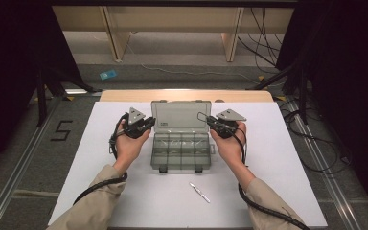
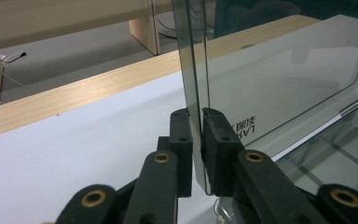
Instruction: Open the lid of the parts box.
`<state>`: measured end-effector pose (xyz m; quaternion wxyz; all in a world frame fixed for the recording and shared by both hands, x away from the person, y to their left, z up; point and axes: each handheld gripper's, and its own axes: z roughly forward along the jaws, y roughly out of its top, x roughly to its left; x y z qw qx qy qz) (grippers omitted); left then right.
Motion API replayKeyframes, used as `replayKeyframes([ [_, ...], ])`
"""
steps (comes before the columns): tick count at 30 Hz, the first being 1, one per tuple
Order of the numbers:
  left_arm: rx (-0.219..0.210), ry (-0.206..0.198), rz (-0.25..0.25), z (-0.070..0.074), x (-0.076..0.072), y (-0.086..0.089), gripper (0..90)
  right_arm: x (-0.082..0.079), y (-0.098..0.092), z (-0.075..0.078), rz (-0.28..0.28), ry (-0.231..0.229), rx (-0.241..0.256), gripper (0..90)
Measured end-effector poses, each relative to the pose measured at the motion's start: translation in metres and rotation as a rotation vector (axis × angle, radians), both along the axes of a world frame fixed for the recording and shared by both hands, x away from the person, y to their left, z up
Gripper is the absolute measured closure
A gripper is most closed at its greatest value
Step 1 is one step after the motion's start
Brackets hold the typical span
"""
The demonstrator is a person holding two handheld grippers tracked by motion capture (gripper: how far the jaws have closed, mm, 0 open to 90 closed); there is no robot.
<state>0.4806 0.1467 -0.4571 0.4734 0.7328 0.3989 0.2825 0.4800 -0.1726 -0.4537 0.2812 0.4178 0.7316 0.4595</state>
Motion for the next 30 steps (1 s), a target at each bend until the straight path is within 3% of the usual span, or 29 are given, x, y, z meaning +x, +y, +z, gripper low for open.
replayKeyframes([
  [14,0.037,0.059,0.019,-0.009,0.002,0.0,79.6,0.003,-0.001,-0.01,0.001,0.048,-0.006,79.6],
  [15,0.039,0.064,0.019,-0.01,0.002,0.001,78.7,0.003,-0.002,-0.01,-0.006,0.051,-0.028,78.9],
  [18,0.038,0.065,0.022,-0.009,0.003,0.003,74.2,0.004,-0.002,-0.011,0.003,0.05,-0.011,72.6],
  [21,0.029,0.045,0.01,-0.003,0.003,0.006,61.8,0.002,-0.003,-0.008,-0.003,0.071,0.006,60.5],
  [22,0.024,0.042,0.005,-0.002,0.002,0.006,53.9,0.002,-0.003,-0.006,0.016,0.058,0.049,51.0],
  [24,0.009,0.028,-0.008,0.002,0.0,0.006,43.6,0.001,-0.005,-0.003,0.03,0.057,0.041,41.8],
  [25,0.007,0.02,-0.01,0.005,-0.002,0.007,33.9,0.001,-0.005,-0.002,0.041,0.05,0.046,36.4],
  [28,0.045,0.006,-0.013,0.01,-0.006,0.009,14.1,-0.002,-0.009,0.003,0.08,0.052,0.045,26.3],
  [30,0.057,0.007,-0.017,0.013,-0.011,0.009,10.1,-0.005,-0.011,0.004,0.098,0.056,0.049,23.8],
])
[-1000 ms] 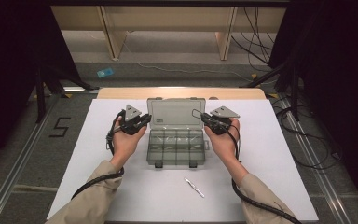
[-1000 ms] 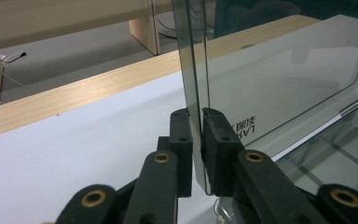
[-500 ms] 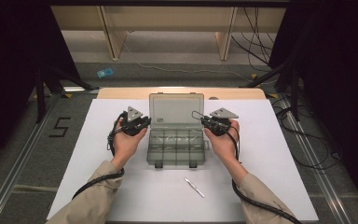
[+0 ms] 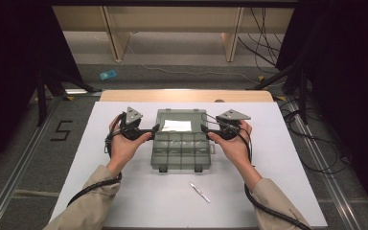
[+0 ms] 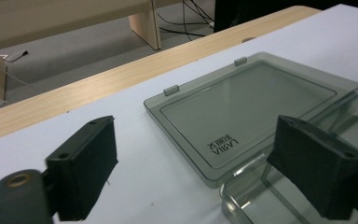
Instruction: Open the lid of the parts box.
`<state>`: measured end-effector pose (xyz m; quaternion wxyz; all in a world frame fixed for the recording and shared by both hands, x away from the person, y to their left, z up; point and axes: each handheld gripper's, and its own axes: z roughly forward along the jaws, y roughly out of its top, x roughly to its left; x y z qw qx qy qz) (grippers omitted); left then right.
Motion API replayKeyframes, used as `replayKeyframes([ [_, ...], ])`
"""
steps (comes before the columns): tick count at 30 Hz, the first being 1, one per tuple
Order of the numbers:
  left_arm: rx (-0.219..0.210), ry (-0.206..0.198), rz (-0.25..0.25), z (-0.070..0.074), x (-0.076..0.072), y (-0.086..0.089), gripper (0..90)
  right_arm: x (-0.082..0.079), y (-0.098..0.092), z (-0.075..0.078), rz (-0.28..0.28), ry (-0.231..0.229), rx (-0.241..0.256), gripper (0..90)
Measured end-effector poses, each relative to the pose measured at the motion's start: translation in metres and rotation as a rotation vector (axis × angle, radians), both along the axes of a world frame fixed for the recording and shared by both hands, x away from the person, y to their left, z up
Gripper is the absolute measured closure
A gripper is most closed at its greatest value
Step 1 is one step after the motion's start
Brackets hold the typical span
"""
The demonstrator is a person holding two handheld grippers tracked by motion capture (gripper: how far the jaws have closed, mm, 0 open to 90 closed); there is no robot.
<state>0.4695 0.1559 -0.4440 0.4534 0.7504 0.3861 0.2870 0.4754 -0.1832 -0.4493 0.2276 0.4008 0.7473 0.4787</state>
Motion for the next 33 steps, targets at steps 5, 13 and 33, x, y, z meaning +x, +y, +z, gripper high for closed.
replayKeyframes([
  [5,0.011,0.011,-0.029,0.006,-0.014,0.006,5.5,-0.014,-0.002,0.006,0.048,0.002,0.014,19.7],
  [13,-0.013,0.021,-0.084,0.013,-0.051,0.018,4.4,-0.05,-0.003,0.01,0.142,0.004,-0.021,19.9],
  [33,-0.037,0.007,-0.137,0.01,-0.133,0.039,5.6,-0.127,-0.017,0.008,0.239,0.015,-0.043,22.6],
])
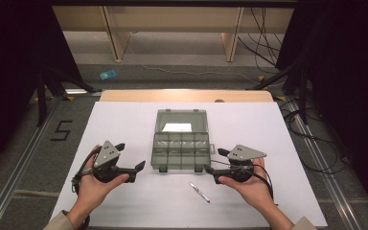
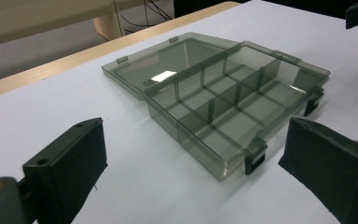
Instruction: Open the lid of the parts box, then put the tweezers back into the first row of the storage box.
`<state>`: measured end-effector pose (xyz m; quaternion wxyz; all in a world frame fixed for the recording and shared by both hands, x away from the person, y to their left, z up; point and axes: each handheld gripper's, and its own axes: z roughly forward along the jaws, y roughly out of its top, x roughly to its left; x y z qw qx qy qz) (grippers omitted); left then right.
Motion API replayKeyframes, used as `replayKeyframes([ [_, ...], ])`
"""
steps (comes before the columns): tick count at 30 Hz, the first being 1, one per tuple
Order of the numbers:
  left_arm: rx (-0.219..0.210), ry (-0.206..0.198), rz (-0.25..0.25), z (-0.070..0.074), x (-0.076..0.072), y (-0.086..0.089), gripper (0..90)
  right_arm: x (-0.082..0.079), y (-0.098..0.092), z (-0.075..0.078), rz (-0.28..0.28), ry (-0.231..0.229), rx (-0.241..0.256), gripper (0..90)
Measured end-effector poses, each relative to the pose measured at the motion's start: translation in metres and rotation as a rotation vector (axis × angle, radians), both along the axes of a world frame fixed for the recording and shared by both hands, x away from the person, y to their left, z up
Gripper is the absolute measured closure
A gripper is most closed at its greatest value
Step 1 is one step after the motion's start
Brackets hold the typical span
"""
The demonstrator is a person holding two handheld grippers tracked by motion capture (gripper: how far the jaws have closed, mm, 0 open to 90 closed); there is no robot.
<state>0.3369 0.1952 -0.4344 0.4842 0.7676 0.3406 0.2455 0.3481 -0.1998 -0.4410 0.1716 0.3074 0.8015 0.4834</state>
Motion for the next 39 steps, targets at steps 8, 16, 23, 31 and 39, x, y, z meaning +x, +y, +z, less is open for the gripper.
replayKeyframes([
  [8,-0.016,0.003,0.001,-0.002,-0.008,0.005,5.9,-0.013,-0.003,0.002,-0.007,0.011,0.008,22.7],
  [16,-0.009,-0.003,-0.004,-0.002,-0.007,0.002,6.2,-0.012,-0.006,0.0,-0.013,0.014,0.012,22.8],
  [23,-0.019,-0.007,-0.001,-0.002,-0.005,0.003,5.9,-0.012,-0.006,0.0,-0.017,0.013,0.016,22.7],
  [31,-0.046,0.031,0.001,-0.006,-0.002,0.001,6.3,-0.015,0.002,-0.005,0.046,0.051,-0.005,28.1],
  [39,-0.032,0.031,0.008,-0.007,-0.002,0.0,7.0,-0.02,0.017,-0.021,0.098,0.142,-0.081,39.4],
])
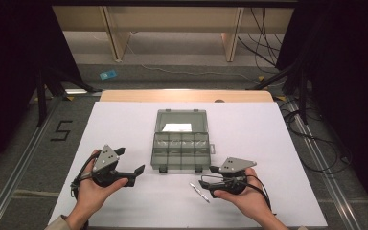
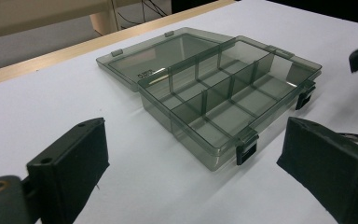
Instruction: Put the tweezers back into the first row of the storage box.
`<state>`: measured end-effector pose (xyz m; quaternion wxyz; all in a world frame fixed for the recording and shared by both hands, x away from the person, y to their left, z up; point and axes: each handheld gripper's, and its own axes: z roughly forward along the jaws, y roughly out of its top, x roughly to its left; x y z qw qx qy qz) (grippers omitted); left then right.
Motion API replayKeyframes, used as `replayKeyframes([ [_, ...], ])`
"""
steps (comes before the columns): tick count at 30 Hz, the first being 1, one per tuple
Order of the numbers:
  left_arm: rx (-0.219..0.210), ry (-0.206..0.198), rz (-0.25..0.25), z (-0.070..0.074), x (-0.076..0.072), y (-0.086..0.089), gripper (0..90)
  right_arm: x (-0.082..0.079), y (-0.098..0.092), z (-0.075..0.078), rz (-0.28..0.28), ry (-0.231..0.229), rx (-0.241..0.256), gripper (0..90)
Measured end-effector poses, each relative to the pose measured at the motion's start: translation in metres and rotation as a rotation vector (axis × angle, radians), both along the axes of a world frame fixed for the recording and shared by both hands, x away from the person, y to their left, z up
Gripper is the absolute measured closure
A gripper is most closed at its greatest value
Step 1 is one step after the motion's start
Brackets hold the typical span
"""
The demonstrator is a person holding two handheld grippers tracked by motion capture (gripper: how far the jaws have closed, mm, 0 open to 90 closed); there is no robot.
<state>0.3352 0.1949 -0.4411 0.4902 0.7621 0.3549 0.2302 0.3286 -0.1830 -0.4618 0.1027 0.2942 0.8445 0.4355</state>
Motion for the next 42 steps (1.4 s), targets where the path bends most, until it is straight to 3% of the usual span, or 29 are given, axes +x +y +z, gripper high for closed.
replayKeyframes([
  [7,-0.003,0.009,-0.011,-0.002,0.001,-0.001,7.6,0.003,0.01,-0.012,0.02,0.074,-0.046,52.2],
  [17,0.007,0.017,-0.011,-0.003,0.002,-0.004,8.3,0.002,0.022,-0.024,0.055,0.103,-0.098,59.5],
  [21,0.001,0.021,-0.01,-0.004,0.002,-0.004,8.4,0.002,0.027,-0.028,0.055,0.088,-0.112,61.5],
  [22,0.001,0.02,-0.01,-0.004,0.002,-0.004,8.5,0.001,0.027,-0.027,0.06,0.103,-0.127,62.0],
  [23,0.001,0.02,-0.01,-0.004,0.003,-0.004,8.5,0.002,0.028,-0.03,0.056,0.072,-0.125,62.8],
  [26,0.005,0.02,-0.01,-0.004,0.003,-0.004,8.7,0.0,0.03,-0.029,0.056,0.073,-0.135,64.6],
  [31,0.004,0.02,-0.012,-0.005,0.002,-0.005,9.0,-0.003,0.034,-0.029,0.072,0.015,-0.186,67.4],
  [32,0.003,0.021,-0.016,-0.005,0.003,-0.005,9.1,-0.004,0.034,-0.027,0.087,0.022,-0.202,69.6],
  [33,0.003,0.021,-0.016,-0.005,0.002,-0.005,9.2,-0.003,0.035,-0.029,0.088,0.001,-0.195,70.9],
  [42,0.004,0.02,-0.017,-0.005,0.002,-0.005,9.5,-0.002,0.033,-0.03,0.076,0.046,-0.156,80.3],
])
